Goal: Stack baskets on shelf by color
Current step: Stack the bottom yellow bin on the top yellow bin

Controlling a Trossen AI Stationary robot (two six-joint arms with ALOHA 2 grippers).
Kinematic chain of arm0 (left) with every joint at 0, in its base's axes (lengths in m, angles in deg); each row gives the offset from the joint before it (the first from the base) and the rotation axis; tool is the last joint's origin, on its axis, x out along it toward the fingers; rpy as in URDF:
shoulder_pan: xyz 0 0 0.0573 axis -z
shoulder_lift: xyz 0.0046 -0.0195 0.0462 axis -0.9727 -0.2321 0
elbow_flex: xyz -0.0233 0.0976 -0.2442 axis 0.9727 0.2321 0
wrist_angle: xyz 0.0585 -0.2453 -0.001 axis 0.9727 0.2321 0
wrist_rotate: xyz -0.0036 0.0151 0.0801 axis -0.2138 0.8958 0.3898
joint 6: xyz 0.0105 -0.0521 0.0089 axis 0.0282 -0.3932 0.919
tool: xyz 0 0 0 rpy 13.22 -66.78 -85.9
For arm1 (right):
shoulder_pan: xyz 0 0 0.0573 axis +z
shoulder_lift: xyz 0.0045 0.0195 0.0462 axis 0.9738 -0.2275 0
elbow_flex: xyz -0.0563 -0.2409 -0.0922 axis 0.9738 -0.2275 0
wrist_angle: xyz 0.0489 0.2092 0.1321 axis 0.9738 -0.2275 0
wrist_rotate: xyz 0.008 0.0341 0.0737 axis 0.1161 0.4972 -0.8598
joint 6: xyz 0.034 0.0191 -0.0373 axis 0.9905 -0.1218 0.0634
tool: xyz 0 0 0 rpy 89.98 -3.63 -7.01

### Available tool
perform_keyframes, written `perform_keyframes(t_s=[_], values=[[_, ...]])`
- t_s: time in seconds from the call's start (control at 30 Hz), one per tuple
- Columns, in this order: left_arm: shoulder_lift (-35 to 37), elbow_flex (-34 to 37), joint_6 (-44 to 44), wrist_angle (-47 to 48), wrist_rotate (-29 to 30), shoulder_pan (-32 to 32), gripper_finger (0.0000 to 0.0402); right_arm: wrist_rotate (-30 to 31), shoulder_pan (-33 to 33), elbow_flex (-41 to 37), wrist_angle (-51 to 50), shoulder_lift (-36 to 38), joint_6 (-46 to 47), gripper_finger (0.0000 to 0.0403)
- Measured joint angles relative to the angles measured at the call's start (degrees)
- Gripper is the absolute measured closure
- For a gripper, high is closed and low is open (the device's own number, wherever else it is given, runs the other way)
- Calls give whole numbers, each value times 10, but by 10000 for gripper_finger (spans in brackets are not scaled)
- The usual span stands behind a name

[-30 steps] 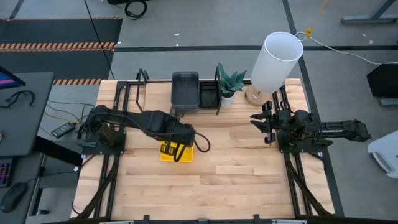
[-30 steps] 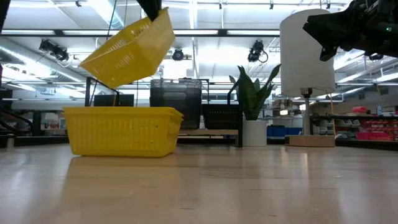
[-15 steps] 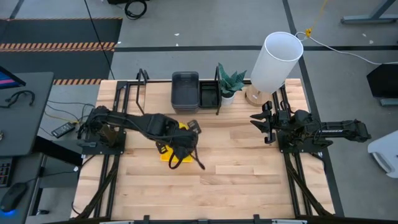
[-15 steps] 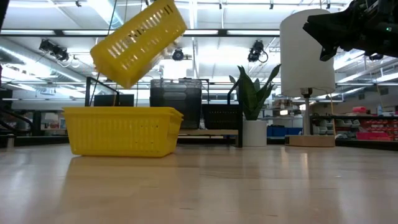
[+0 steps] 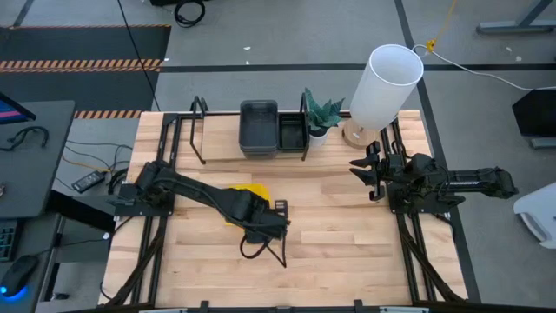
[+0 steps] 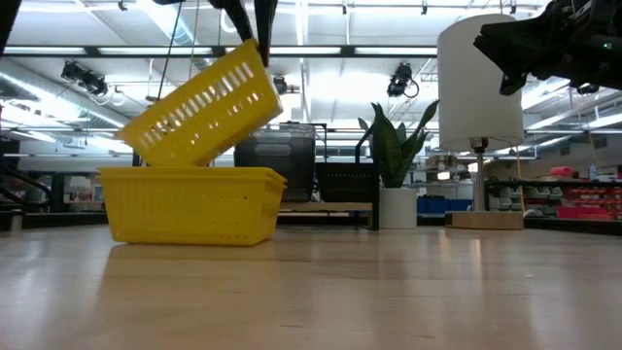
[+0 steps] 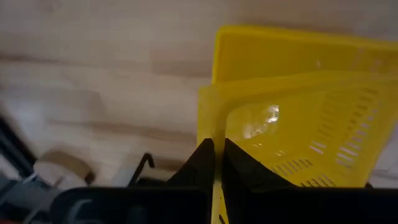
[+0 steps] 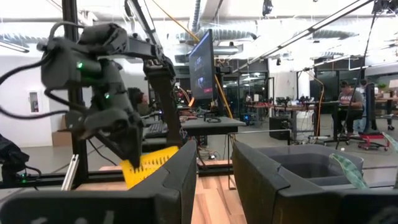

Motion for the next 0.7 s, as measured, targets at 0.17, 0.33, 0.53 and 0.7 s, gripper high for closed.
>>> perform_keyframes(t_s=[0.17, 0.33, 0.53, 0.7], values=[[-12, 0, -2, -1, -33, 3, 386, 0, 0, 0, 0, 0, 0, 294], [-11, 0, -5, -13, -59, 3, 386, 0, 0, 0, 0, 0, 0, 294], [-22, 0, -34, -3, -93, 3, 365, 0, 0, 0, 0, 0, 0, 294], [-46, 0, -95, 5, -108, 3, 331, 0, 0, 0, 1, 0, 0, 294]])
